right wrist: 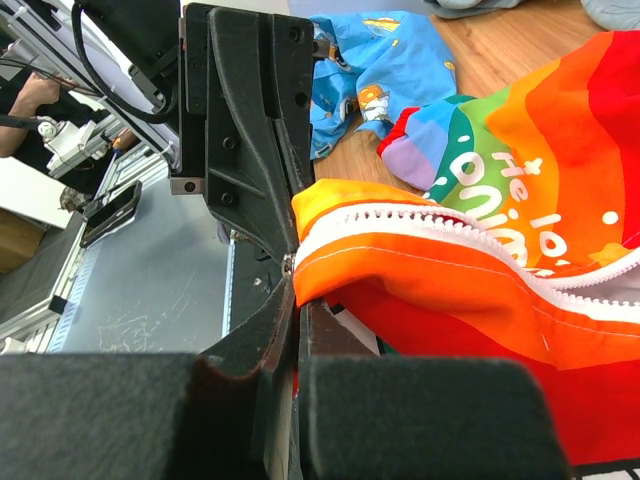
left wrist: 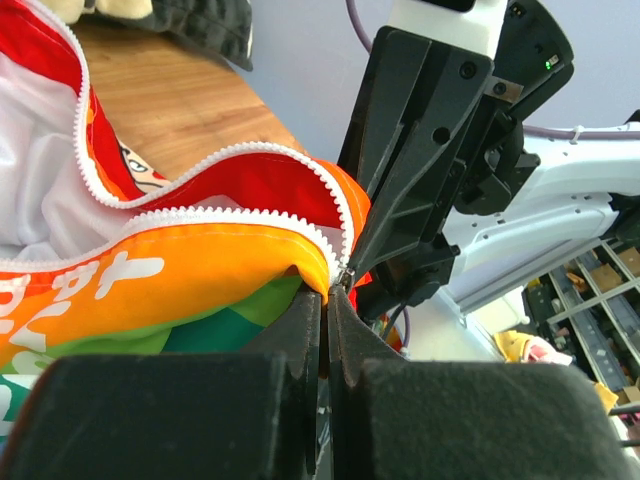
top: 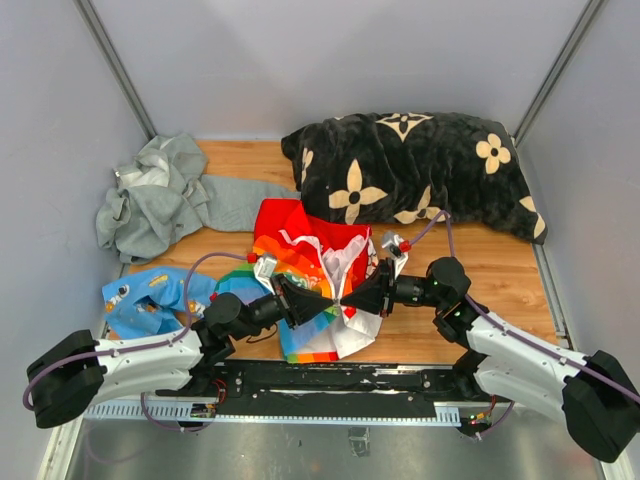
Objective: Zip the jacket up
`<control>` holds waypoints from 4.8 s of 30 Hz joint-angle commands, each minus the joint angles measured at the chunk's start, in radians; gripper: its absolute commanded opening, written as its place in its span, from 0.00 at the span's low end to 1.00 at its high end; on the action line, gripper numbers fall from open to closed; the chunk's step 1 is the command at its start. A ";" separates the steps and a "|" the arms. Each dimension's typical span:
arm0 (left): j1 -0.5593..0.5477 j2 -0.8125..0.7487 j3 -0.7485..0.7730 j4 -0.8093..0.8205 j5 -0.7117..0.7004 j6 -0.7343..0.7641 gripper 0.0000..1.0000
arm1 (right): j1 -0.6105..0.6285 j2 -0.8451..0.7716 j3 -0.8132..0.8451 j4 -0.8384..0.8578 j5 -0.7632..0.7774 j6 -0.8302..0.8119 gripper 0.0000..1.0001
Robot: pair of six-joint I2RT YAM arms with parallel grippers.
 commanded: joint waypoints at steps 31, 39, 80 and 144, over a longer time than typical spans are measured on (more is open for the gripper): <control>0.104 0.137 0.149 -0.296 0.085 -0.112 0.00 | 0.051 -0.079 0.279 -0.726 0.334 -0.449 0.59; 0.104 0.107 0.132 -0.296 0.096 -0.119 0.00 | 0.310 -0.207 0.245 -0.767 0.572 -0.684 0.66; 0.104 0.082 0.115 -0.243 0.139 -0.141 0.00 | 0.885 0.074 -0.129 0.060 1.369 -1.508 0.43; 0.104 0.086 0.101 -0.249 0.143 -0.141 0.00 | 0.863 -0.074 -0.024 -0.160 1.390 -1.277 0.09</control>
